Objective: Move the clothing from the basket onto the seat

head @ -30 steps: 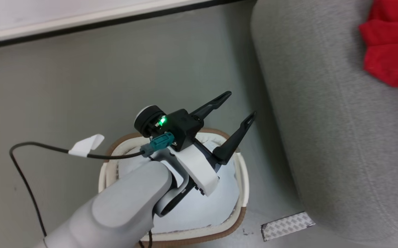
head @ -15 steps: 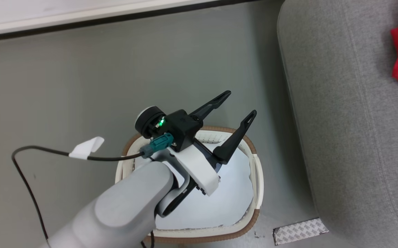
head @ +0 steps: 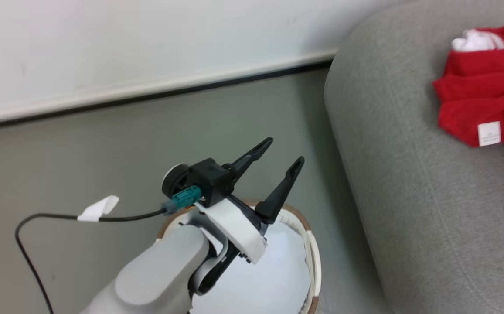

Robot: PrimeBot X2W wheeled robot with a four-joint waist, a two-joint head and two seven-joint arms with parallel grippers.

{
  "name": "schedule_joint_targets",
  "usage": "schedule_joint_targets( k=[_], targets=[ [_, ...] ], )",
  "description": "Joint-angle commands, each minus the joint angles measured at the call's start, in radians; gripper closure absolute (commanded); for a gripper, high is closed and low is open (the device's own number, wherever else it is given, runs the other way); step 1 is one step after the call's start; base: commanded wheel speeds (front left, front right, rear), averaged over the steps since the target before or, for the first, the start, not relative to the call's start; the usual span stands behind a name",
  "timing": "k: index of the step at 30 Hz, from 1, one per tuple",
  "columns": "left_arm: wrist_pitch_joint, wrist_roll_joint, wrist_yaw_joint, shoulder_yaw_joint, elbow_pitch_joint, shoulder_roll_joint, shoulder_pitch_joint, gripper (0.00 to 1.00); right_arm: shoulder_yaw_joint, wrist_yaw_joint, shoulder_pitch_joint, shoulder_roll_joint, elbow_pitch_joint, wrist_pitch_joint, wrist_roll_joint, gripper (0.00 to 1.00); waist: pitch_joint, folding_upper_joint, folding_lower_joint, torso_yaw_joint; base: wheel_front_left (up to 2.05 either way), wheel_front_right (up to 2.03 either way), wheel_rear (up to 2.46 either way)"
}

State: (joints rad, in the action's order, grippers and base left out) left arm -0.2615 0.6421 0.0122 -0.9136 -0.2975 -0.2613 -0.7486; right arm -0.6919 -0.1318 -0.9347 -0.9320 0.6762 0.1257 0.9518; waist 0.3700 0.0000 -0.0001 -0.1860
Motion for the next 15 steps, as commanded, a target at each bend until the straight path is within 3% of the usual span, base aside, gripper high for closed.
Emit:
schedule_joint_targets(
  k=[1,6,15],
  targets=[
    [-0.004,0.005,0.002,0.026,0.009,-0.001,0.035,0.00,-0.014,0.002,0.012,-0.019,-0.024,-0.025,0.002,0.00,-0.105,0.0000,0.0001,-0.013,0.00,0.00,0.00],
    [-0.003,0.013,0.009,0.105,0.039,-0.012,0.105,0.00,-0.038,0.002,0.016,-0.054,-0.111,-0.084,-0.021,0.00,-0.191,0.0000,0.0001,-0.011,0.00,0.00,0.00],
    [-0.003,0.025,0.035,0.283,0.071,-0.045,0.222,0.00,0.002,0.002,0.066,-0.009,-0.264,-0.230,-0.055,0.00,-0.284,0.0000,0.0001,0.020,0.00,0.00,0.00]
  ],
)
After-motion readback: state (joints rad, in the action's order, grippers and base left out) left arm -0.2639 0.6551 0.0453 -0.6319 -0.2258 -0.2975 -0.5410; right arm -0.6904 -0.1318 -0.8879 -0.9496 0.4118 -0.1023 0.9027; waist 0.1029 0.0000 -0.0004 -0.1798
